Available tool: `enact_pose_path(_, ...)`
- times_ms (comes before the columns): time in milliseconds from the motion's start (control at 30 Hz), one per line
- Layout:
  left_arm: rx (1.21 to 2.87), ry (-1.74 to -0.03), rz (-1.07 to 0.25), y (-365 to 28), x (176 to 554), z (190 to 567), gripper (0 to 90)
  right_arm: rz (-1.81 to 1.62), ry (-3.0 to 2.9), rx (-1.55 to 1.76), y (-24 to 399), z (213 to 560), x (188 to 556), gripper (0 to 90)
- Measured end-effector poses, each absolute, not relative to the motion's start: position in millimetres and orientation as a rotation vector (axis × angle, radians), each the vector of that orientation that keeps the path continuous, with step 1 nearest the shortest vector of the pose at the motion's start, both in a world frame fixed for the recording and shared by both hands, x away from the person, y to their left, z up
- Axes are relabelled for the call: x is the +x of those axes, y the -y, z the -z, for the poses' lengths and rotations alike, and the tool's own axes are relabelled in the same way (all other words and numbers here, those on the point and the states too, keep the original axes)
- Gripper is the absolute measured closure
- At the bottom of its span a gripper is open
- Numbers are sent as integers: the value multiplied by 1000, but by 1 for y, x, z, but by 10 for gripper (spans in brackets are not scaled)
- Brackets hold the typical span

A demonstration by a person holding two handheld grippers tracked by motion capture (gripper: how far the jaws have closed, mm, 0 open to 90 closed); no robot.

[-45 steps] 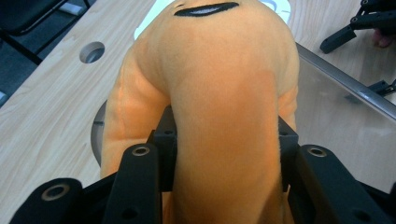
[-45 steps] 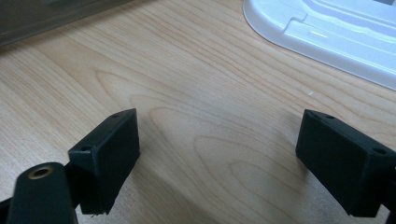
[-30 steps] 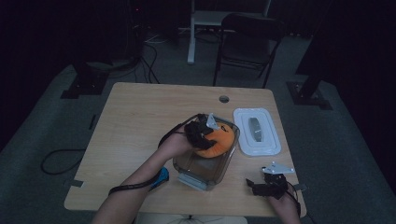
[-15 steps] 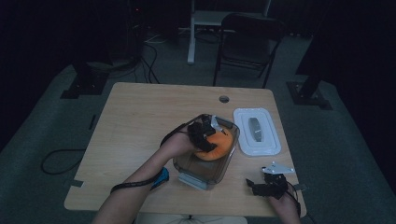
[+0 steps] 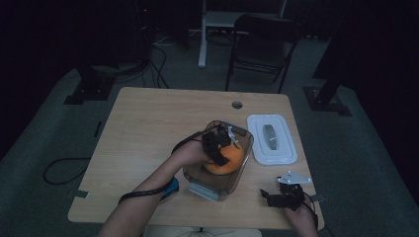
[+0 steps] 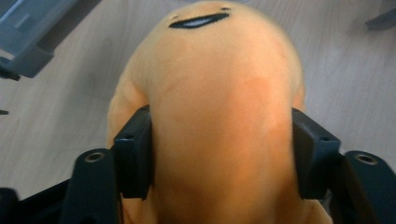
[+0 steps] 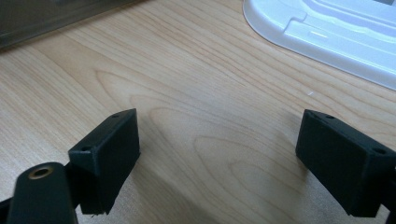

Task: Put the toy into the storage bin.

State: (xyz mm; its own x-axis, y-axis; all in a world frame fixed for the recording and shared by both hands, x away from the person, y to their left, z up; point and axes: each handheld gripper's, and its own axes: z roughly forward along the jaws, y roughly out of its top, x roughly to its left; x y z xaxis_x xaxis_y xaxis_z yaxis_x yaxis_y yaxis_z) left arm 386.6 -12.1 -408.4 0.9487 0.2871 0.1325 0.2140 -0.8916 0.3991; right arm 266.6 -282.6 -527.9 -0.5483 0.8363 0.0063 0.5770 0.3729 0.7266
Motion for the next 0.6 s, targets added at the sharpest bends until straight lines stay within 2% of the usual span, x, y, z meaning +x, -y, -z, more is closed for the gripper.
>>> enact_pose_path(333, 2737, -367, -228, 12, 385, 408, 258, -985, -2275, 1233, 283, 528, 267, 130)
enact_pose_path(433, 2720, -391, -212, 11, 385, 407, 199, -985, -2275, 1233, 283, 528, 267, 130)
enact_pose_path(600, 2678, -440, -185, 5, 386, 404, 158, -985, -2275, 1233, 283, 528, 267, 130)
